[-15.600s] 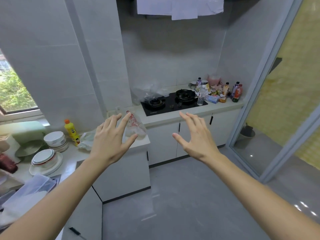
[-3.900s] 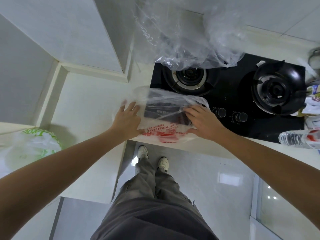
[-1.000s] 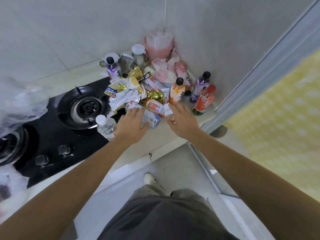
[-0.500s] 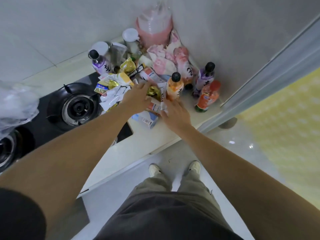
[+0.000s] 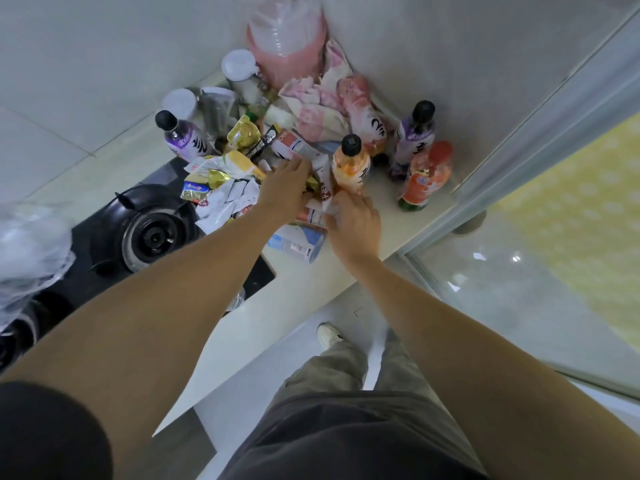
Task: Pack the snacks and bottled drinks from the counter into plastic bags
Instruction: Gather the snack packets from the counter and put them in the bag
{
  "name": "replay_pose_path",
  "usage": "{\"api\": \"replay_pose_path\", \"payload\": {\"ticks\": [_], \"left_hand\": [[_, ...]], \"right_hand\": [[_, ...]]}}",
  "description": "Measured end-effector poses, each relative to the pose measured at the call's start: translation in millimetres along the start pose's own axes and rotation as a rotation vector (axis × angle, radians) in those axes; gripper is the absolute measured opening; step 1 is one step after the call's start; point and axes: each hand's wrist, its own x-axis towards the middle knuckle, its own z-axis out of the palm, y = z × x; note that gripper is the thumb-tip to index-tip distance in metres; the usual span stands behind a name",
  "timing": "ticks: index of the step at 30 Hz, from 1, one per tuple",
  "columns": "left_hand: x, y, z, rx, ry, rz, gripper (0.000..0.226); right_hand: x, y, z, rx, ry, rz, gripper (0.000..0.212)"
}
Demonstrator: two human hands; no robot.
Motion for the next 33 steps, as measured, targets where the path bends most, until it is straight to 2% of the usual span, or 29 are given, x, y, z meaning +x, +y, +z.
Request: {"api": "replay_pose_path", "payload": {"ticks": [7,17,23,27,33], "left_hand": [[3,3,-6,-0.017,0.038,0.052,0.029],[-34,6,-37,-0.263,0.184,-0.047,0.02],[-90,21,-57,-0.349,0.278,-0.168,0.016],[-141,38,-63,-0.374,0.33,-0.275,0.016],[-233,84,-66,-0.409,0.431,-0.409,0.009]], "right_hand": [[0,-2,0,0.081,0.056,0.045,0.016],[-11,-9,-41,0.251,0.028,0.061,0.013],[-30,-21,-72,0.328,-0.051,0.04,0.013],[-51,-26,-92,0.39,-0.055,-0.072,0.012],[-101,-21,-113,0.472,-0.144,-0.119,0.018]]}}
